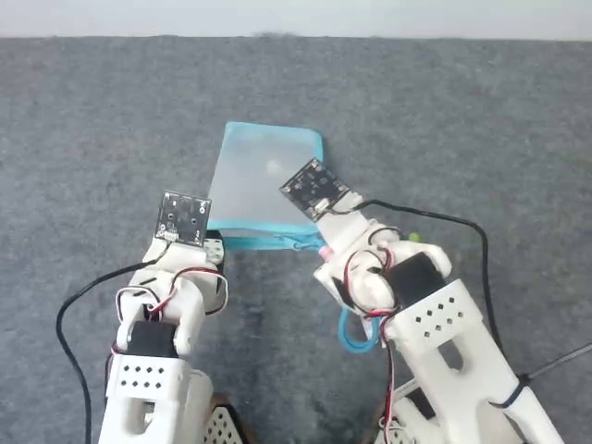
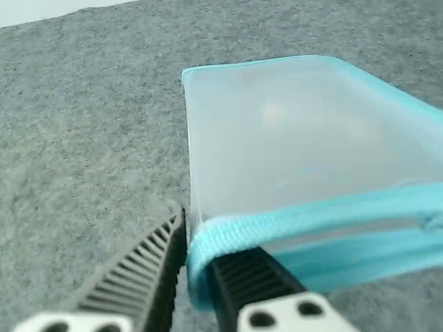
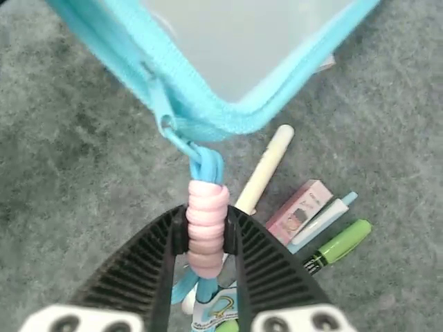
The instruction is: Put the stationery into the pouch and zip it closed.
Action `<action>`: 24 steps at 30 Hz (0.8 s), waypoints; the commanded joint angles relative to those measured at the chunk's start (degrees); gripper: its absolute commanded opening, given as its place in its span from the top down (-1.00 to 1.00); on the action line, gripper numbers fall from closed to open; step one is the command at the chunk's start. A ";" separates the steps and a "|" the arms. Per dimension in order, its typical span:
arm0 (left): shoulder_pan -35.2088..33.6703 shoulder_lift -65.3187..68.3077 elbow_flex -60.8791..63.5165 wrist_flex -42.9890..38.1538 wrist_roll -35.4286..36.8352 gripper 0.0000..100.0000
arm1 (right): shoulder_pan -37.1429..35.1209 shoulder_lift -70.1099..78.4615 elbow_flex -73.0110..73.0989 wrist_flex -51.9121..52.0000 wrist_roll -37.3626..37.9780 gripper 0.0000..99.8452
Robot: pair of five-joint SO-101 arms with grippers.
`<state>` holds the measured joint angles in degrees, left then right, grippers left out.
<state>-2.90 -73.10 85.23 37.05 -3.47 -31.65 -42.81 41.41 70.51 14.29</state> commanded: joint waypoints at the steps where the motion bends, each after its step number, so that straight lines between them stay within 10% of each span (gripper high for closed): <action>1: -0.88 -0.62 -0.75 -1.76 0.44 0.97 | 3.47 -1.89 -0.44 -1.89 0.18 0.99; 24: -1.05 -0.97 -1.10 -0.18 1.93 0.97 | 3.91 -1.80 -0.44 -2.15 0.26 0.99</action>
<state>-2.99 -73.10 85.23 37.05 -2.33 -29.19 -42.81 41.41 69.27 14.29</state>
